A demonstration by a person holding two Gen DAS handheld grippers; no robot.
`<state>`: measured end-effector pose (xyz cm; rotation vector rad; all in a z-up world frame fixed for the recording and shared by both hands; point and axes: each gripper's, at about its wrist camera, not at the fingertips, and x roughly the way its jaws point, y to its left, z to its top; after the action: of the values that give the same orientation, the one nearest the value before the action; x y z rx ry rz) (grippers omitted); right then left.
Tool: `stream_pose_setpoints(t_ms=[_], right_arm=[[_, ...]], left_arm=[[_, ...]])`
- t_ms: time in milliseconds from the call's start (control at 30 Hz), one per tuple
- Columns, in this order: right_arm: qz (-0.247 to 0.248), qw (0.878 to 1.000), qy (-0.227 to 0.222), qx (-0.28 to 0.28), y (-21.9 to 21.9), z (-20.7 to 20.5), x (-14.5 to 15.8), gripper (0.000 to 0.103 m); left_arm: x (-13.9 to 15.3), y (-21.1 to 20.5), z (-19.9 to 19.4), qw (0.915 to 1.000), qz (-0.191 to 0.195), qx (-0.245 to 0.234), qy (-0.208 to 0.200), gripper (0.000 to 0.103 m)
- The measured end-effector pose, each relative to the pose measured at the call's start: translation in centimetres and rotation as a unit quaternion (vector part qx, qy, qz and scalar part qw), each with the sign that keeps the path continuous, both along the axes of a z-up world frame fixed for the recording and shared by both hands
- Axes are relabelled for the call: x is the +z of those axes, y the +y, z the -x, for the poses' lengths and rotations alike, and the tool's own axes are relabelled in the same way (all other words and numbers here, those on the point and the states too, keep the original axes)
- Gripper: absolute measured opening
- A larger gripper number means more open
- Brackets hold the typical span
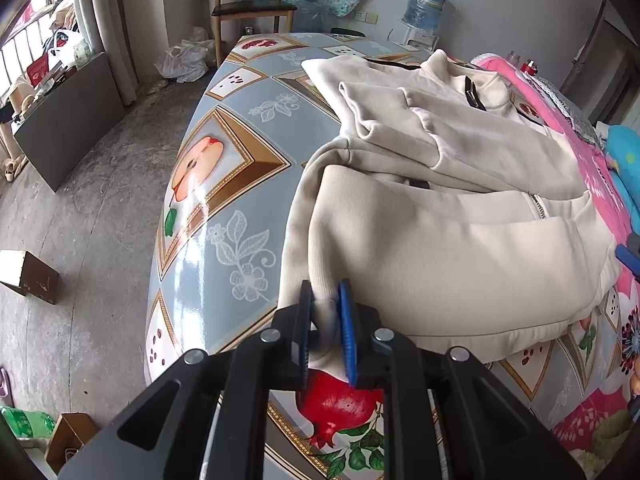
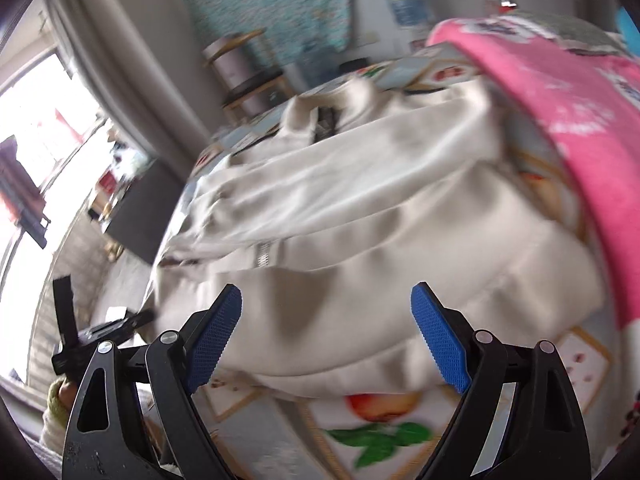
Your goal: Fold large clothes
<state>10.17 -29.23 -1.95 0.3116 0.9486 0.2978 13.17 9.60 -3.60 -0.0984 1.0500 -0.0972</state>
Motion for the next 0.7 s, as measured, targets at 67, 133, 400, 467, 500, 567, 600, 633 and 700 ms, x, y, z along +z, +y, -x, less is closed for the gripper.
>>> stream_pose_setpoints(t_ms=[67,133,400,467,500,567,600,633,700], right_arm=[[0.013,0.999,0.006,0.032,2.5,-0.4,-0.2,0.084],[0.024,0.998,0.008,0.05,4.2,-0.7,-0.3,0.084],[0.038,0.996,0.035,0.074,6.4,-1.5,-1.3,0.084],[0.041,0.995,0.045,0.074,6.6,-1.6,-1.7,0.084],[0.042,0.995,0.049,0.073,6.6,-1.8,-2.0,0.084],[0.045,0.995,0.058,0.074,6.8,-1.9,-2.5,0.081],[0.051,0.994,0.06,0.071,6.9,-2.0,-2.8,0.074],[0.06,0.994,0.062,0.067,7.0,-2.1,-3.1,0.067],[0.068,0.994,0.063,0.061,7.1,-2.2,-3.4,0.055]], left_arm=[[0.0,0.1,0.0,1.0,0.003,-0.001,0.0,0.015],[0.0,0.1,0.0,1.0,0.002,-0.001,0.001,0.015],[0.0,0.2,0.1,1.0,0.007,0.002,-0.001,0.015],[0.0,0.1,0.1,1.0,0.004,0.001,-0.001,0.015],[0.1,0.1,0.1,1.0,0.003,0.001,-0.001,0.015],[0.1,0.0,0.1,1.0,-0.001,-0.001,-0.002,0.016],[0.1,0.0,0.1,1.0,-0.002,-0.002,-0.002,0.016],[0.1,-0.1,0.1,1.0,-0.004,-0.004,-0.003,0.016],[0.2,-0.2,0.2,0.9999,-0.009,-0.007,-0.006,0.016]])
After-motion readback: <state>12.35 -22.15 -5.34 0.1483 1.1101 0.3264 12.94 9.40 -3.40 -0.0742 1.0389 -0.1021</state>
